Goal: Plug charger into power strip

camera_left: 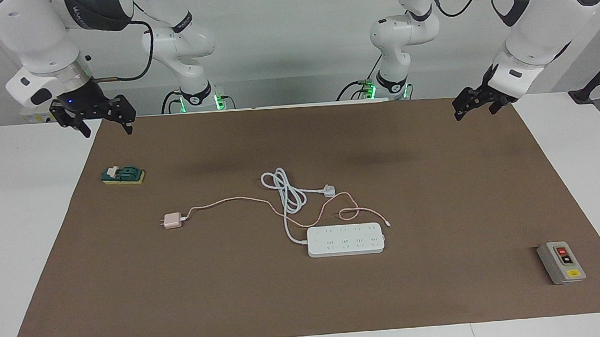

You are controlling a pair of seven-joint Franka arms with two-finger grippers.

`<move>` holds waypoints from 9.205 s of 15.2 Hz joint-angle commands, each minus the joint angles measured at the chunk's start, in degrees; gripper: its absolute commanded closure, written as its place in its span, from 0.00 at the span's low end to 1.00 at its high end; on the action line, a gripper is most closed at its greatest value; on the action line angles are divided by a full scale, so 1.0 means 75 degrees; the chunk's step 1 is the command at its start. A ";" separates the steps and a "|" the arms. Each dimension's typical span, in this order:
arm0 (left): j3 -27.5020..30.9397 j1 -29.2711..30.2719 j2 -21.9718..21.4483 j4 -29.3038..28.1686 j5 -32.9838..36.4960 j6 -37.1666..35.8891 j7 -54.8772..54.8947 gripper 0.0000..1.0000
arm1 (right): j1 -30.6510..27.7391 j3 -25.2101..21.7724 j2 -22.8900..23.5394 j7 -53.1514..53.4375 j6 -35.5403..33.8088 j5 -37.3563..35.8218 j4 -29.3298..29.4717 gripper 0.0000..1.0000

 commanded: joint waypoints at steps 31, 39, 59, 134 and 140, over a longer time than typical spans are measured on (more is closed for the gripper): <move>-0.0041 0.0092 -0.0270 -0.0328 -0.0096 0.0187 0.0040 0.00 | -0.1217 -0.0033 0.2163 0.7498 0.1534 0.3713 -0.0783 0.00; -0.0041 0.0092 -0.0270 -0.0328 -0.0096 0.0187 0.0040 0.00 | -0.1628 -0.0045 0.3699 0.8026 0.1768 0.5038 -0.0795 0.00; -0.0041 0.0103 -0.0282 -0.0328 -0.0096 0.0187 0.0040 0.00 | -0.1511 -0.0022 0.3888 0.6494 0.2893 0.5647 -0.1744 0.18; -0.0264 -0.0342 0.2132 -0.2742 -1.1217 0.1359 0.5185 0.22 | 0.4360 0.0084 0.4099 1.4261 0.4123 0.6481 0.1853 1.00; -0.0228 -0.0272 0.2121 -0.2765 -1.1182 0.1359 0.5243 1.00 | 0.4360 0.0084 0.4099 1.4273 0.4123 0.6492 0.1865 1.00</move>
